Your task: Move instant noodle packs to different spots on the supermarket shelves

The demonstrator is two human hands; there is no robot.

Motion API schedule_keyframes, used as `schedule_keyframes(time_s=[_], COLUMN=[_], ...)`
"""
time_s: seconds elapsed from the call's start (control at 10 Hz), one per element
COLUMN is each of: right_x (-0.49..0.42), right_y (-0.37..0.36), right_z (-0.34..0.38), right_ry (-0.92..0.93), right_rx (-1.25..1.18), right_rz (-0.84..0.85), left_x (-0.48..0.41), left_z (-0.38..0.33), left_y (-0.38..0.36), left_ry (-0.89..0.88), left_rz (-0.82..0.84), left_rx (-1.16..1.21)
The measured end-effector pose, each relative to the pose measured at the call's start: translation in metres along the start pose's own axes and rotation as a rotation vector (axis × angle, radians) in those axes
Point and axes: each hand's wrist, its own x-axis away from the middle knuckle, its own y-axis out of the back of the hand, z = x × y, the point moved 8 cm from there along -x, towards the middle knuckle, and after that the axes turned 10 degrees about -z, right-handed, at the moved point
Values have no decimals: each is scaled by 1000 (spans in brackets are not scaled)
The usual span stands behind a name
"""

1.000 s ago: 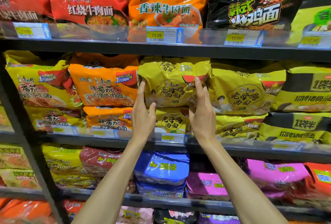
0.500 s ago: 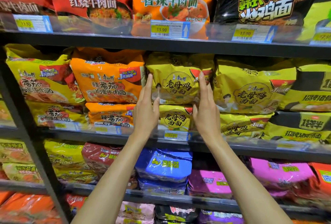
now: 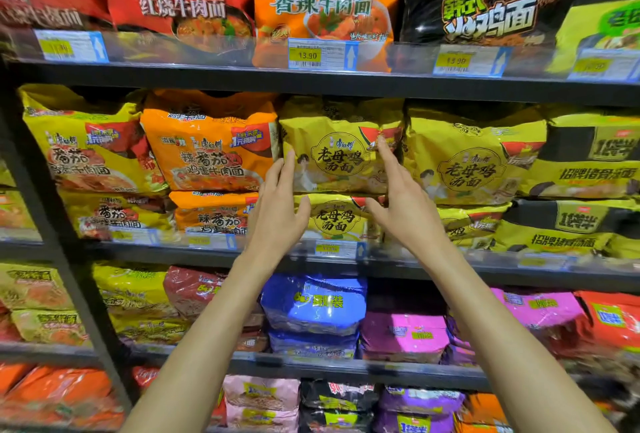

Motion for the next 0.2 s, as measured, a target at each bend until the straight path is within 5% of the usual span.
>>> schedule_keyframes(time_s=[0.2], right_x=[20], right_y=[2], right_z=[11], right_ry=[71], right_rx=[266], right_rz=[314], left_x=[14], left_z=[-8], left_y=[20], left_ry=[-91], left_rz=[162], left_rx=[-177])
